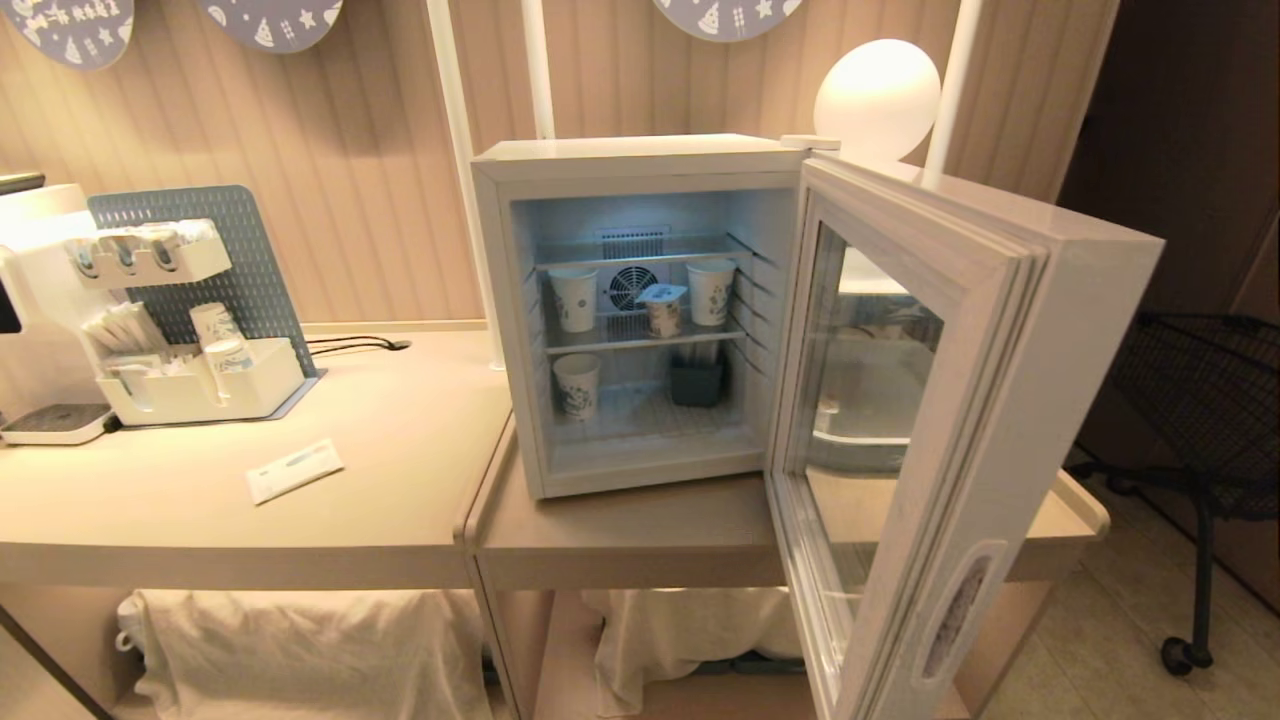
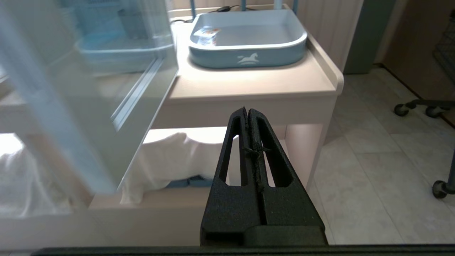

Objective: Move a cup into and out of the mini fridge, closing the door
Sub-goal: Take the yoghurt out of the freezer

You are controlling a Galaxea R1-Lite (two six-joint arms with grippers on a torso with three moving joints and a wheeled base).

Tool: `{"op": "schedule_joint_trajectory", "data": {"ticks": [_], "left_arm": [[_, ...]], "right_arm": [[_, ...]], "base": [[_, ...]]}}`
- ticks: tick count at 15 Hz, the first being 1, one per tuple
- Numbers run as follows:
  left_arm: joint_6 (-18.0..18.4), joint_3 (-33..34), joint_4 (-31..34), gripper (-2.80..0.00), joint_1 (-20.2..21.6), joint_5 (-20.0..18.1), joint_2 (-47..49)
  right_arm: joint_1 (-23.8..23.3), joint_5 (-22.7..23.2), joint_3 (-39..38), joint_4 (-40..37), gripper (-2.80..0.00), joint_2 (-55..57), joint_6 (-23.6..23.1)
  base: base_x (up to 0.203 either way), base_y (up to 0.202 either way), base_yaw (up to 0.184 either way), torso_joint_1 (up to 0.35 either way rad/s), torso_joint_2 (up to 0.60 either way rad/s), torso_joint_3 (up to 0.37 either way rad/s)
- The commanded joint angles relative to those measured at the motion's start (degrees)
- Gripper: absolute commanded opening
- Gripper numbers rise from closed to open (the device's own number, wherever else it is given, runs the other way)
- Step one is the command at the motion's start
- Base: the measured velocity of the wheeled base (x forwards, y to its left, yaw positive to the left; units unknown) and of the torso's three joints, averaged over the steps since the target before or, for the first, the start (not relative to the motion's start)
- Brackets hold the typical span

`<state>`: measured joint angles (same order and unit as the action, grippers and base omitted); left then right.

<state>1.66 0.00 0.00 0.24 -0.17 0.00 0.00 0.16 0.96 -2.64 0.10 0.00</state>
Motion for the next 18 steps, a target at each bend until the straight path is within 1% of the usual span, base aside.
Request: {"op": "schedule_joint_trajectory", "data": {"ticks": [1, 5, 6, 9, 11, 18], "left_arm": [[0.0, 0.0, 0.0, -2.8, 0.0, 0.0, 0.0], [-0.1, 0.0, -0.1, -2.8, 0.1, 0.0, 0.0], [-0.2, 0.1, -0.2, -2.8, 0.0, 0.0, 0.0], [-0.4, 0.0, -0.3, -2.8, 0.0, 0.0, 0.0], [-0.2, 0.1, -0.3, -2.8, 0.0, -0.1, 0.0], [-0.6, 0.1, -0.3, -2.8, 0.1, 0.0, 0.0]], "right_arm": [[0.0, 0.0, 0.0, 0.0, -2.8, 0.0, 0.0], [0.0, 0.0, 0.0, 0.0, -2.8, 0.0, 0.0], [0.0, 0.0, 0.0, 0.0, -2.8, 0.0, 0.0], [0.0, 0.0, 0.0, 0.0, -2.8, 0.0, 0.0], [0.0, 0.0, 0.0, 0.0, -2.8, 0.0, 0.0], [0.0, 0.0, 0.0, 0.0, -2.8, 0.0, 0.0]], "base": [[-0.193, 0.0, -0.001, 0.002, 0.0, 0.004], [-0.185, 0.0, 0.0, 0.003, 0.0, 0.003], [-0.104, 0.002, 0.011, 0.004, 0.0, 0.007], [0.0, 0.0, 0.0, 0.0, 0.0, 0.0], [-0.002, 0.131, 0.003, 0.001, 0.0, 0.001], [0.0, 0.189, 0.001, 0.002, 0.0, 0.002]]}}
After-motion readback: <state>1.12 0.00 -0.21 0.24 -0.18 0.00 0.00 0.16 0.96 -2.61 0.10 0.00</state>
